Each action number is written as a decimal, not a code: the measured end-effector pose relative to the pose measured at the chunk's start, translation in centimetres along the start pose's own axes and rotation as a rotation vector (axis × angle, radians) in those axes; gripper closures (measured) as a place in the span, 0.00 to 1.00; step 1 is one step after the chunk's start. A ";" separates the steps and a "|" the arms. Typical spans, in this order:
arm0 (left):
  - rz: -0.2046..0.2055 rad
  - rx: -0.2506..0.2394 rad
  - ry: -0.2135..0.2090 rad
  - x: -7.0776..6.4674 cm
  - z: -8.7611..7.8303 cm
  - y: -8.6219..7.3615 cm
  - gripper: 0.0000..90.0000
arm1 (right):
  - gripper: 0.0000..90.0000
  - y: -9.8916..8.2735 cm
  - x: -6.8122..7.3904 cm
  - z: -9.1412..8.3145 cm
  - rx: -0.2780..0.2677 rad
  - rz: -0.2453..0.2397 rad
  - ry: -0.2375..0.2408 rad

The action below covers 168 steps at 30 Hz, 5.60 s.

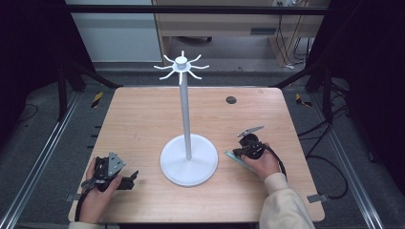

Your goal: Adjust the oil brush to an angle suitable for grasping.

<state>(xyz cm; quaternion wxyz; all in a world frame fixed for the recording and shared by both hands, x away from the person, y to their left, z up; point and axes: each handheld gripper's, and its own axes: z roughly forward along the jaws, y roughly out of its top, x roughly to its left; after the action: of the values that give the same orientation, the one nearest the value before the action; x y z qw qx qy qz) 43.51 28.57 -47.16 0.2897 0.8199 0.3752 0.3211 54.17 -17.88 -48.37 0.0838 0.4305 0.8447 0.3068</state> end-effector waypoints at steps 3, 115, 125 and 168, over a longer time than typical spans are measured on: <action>0.000 0.000 -0.001 0.0 0.0 0.0 0.03 | 1.00 -0.1 0.2 0.0 0.005 -0.015 0.018; -0.003 0.009 -0.004 0.2 0.1 -0.2 0.03 | 0.92 2.4 1.0 -6.3 0.102 -0.184 -0.027; -0.013 0.005 0.001 0.4 0.2 -0.1 0.03 | 0.92 3.4 0.6 -7.0 -0.067 -0.132 -0.057; -0.007 0.007 -0.001 0.5 0.1 -0.2 0.03 | 0.92 5.2 5.5 -14.3 -0.575 -0.109 -0.018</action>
<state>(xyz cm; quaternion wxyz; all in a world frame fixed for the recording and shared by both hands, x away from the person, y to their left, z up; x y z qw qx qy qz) 43.75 29.05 -47.21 0.2882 0.8197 0.3792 0.3182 48.51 -17.73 -33.26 0.2264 0.3459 0.7440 0.5250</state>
